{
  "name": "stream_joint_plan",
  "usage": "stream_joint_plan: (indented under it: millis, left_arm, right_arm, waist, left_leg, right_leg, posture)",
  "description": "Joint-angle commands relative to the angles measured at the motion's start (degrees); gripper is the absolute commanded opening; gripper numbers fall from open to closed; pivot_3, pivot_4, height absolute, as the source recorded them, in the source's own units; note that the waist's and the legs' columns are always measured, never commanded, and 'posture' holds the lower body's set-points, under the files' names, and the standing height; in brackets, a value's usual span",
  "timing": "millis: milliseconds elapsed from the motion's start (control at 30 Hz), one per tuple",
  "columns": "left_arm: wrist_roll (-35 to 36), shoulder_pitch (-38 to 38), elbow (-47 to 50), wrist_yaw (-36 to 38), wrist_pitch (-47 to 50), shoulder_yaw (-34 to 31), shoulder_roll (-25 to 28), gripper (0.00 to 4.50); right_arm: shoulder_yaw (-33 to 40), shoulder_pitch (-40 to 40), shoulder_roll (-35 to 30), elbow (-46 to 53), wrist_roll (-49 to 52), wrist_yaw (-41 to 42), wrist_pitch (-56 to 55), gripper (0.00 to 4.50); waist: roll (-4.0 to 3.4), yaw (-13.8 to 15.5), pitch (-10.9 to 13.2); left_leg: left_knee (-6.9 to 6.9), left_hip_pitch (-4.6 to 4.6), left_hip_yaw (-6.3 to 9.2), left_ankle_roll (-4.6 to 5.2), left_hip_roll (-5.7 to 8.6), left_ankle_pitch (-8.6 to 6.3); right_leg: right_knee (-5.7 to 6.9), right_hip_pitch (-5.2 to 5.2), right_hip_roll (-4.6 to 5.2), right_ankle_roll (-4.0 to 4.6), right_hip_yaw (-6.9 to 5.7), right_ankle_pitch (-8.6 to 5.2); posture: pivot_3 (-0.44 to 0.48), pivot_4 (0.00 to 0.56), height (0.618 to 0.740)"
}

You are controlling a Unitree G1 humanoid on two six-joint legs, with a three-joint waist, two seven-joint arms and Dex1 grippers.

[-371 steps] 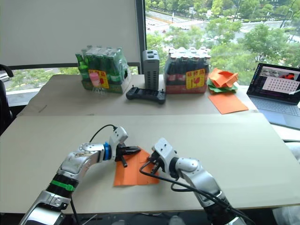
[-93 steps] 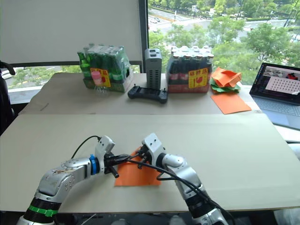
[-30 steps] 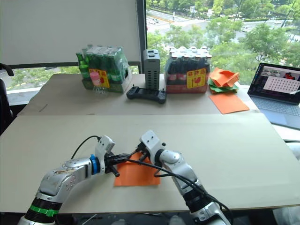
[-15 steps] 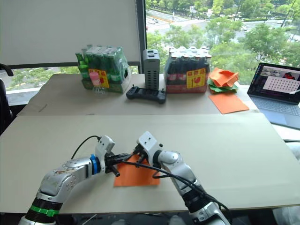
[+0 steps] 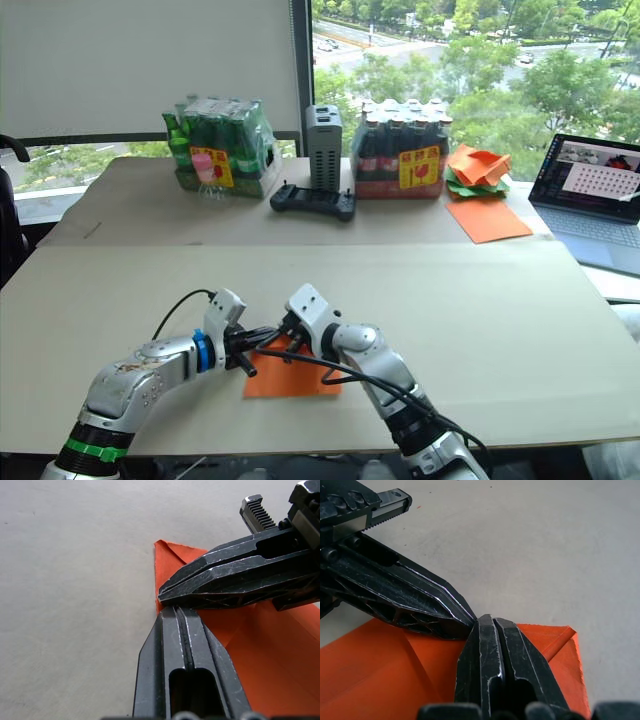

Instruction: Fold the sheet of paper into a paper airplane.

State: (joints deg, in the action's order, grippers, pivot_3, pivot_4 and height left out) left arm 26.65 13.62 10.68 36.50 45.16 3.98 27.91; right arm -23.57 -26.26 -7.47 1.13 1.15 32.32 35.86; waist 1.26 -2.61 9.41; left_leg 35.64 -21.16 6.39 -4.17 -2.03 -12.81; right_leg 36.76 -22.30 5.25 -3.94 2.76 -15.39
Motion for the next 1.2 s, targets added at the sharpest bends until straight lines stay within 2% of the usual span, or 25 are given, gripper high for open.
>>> stream_joint_plan:
  millis: [33,333,800,1033,1200]
  left_arm:
    - [-1.5,-0.6,-0.9,-1.3,0.8,0.4,0.2,0.02]
    - [-1.7,-0.5,-1.2,-0.9,0.5,0.6,0.3,0.02]
    - [-1.3,-0.5,-0.3,-0.5,1.1,0.9,0.5,0.02]
    - [-0.8,-2.1,2.0,-0.7,2.1,0.5,1.2,0.02]
    - [0.0,-6.2,6.5,-0.2,3.5,-0.2,3.5,0.02]
  right_arm:
    - [-0.6,0.5,-0.7,-2.3,-0.9,-0.3,1.5,0.00]
    - [3.5,-0.9,-2.2,-3.9,-1.1,-2.5,0.4,0.00]
    - [3.2,0.1,-3.2,-2.6,-1.0,-3.0,0.6,0.00]
    - [2.5,0.5,-2.7,-2.4,-0.9,-3.0,0.9,0.00]
    - [2.3,0.6,-2.7,-2.5,-0.8,-2.9,0.8,0.00]
  waist:
    - [0.00,0.0,0.0]
    - [0.00,0.1,0.0]
    - [0.00,0.1,0.0]
    - [0.00,0.1,0.0]
    - [0.00,0.0,0.0]
  left_leg:
    - [0.00,0.00,0.00,0.00,0.00,0.00]
    - [0.00,0.00,0.00,0.00,0.01,0.00]
    - [0.00,-0.01,0.00,0.00,0.01,0.00]
    - [-0.01,-0.03,0.00,0.00,0.01,0.00]
    - [-0.10,-0.02,0.00,0.00,0.00,0.00]
  right_leg:
    - [0.00,0.00,0.00,0.00,0.00,0.00]
    - [0.00,0.00,0.01,0.00,0.00,0.00]
    - [-0.01,0.00,0.01,0.00,0.00,0.00]
    - [-0.04,0.00,0.01,-0.01,0.00,0.00]
    - [-0.07,-0.02,0.02,0.01,0.00,-0.01]
  posture:
    - [0.000,0.150,0.740]
    - [0.000,0.150,0.740]
    - [0.000,0.150,0.740]
    - [0.000,0.150,0.740]
    - [0.000,0.150,0.740]
